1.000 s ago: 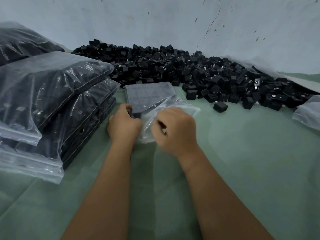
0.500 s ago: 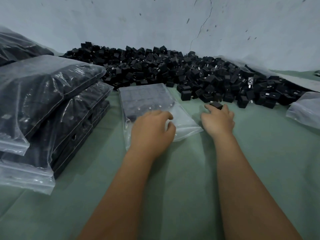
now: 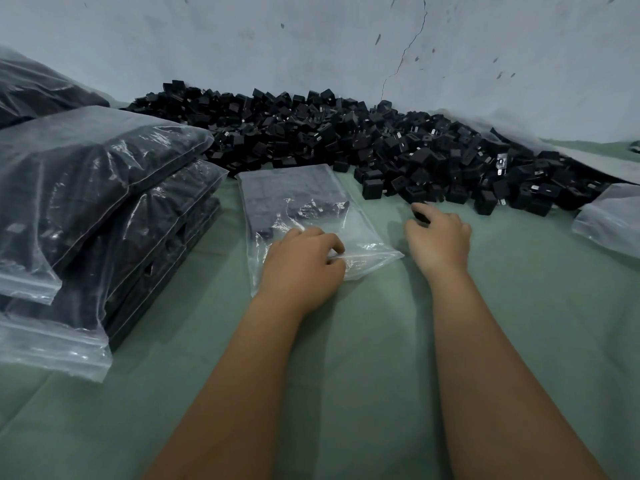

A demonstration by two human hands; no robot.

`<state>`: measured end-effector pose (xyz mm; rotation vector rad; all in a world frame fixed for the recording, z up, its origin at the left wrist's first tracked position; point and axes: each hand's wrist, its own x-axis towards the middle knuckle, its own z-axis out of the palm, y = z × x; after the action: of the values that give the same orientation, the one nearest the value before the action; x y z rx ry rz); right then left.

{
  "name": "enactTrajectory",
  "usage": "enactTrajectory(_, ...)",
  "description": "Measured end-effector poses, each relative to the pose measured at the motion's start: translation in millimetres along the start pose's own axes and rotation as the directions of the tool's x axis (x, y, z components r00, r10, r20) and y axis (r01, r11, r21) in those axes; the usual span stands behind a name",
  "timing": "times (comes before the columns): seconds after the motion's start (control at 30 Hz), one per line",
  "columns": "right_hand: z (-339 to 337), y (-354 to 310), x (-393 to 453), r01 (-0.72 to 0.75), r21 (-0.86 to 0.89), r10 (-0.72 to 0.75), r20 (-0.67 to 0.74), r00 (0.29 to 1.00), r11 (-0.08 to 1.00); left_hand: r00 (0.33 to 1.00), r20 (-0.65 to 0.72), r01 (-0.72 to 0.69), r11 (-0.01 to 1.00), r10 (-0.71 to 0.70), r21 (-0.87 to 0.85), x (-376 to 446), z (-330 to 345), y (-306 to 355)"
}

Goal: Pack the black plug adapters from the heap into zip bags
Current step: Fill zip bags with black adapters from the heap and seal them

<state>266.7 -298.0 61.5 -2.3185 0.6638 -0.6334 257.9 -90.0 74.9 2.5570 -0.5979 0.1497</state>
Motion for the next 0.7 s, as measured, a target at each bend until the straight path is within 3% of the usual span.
enactTrajectory(0.17,-1,-12,-17,0.098,0.177,-0.065,-0.188,0.980,0.979,1.000,-0.001,0.024,0.997,-0.024,-0.074,0,-1,-2)
enactTrajectory(0.37,7,-54,-66,0.477,0.190,-0.391,-0.359,0.847,0.858,0.987,-0.038,0.130,0.917,-0.155,-0.376,-4,-7,-10)
enactTrajectory(0.57,16,-80,-105,0.680,0.185,-0.642,-0.228,0.732,0.709,0.920,-0.286,0.147,0.914,-0.267,-0.378,-8,-22,-12)
enactTrajectory(0.7,14,-75,-106,0.701,0.123,-0.685,-0.147,0.713,0.703,0.855,-0.322,0.232,0.854,-0.407,-0.466,-9,-27,-16)
